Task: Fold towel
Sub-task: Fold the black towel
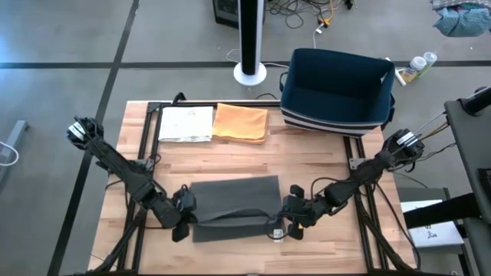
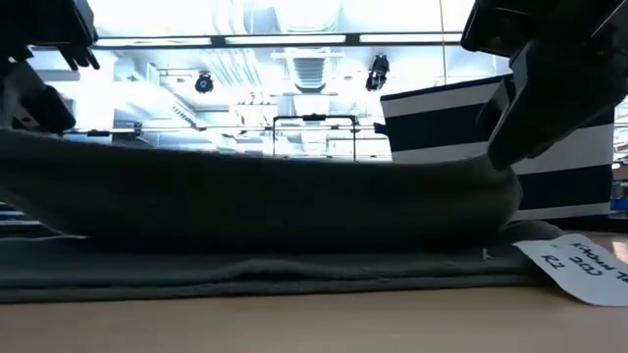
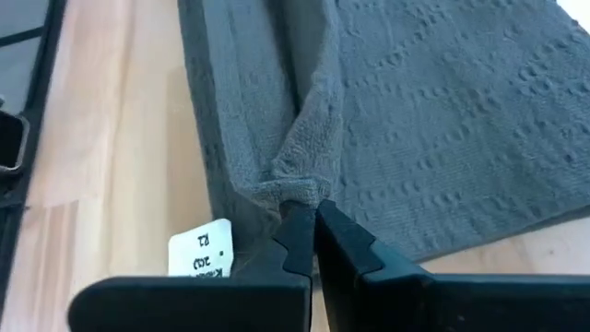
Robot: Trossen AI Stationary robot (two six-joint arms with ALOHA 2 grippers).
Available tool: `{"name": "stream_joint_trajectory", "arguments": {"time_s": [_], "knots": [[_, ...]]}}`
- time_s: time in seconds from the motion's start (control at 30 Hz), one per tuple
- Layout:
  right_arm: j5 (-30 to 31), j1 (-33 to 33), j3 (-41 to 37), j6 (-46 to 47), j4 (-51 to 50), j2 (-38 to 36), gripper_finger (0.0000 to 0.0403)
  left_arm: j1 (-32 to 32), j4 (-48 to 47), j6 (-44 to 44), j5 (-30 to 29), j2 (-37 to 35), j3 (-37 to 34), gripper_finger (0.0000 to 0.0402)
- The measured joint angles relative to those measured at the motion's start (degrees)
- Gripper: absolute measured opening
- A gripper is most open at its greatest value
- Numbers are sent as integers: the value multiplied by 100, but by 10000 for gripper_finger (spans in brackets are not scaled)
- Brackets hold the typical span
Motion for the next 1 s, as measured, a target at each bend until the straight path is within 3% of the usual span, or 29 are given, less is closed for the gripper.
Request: {"name": "stream_joint_trajectory", "arguments": {"time_s": [0.33, 0.57, 0.67, 0.77, 1.0], "knots": [[-112, -4, 1, 0, -12, 0, 4, -53, 379, -2, 37, 168, -4, 17], [-142, -15, 1, 315, -22, 4, 39, -57, 415, -5, 39, 340, -4, 35], [-500, -18, -1, 501, -65, -52, 61, -57, 409, -109, 37, 288, 5, 49], [-916, -31, 175, 693, -527, -213, 84, -57, 428, -56, 35, 219, 218, 67], [-704, -96, 895, 427, -1635, -247, 128, -48, 320, 798, -144, 196, 687, 104]]}}
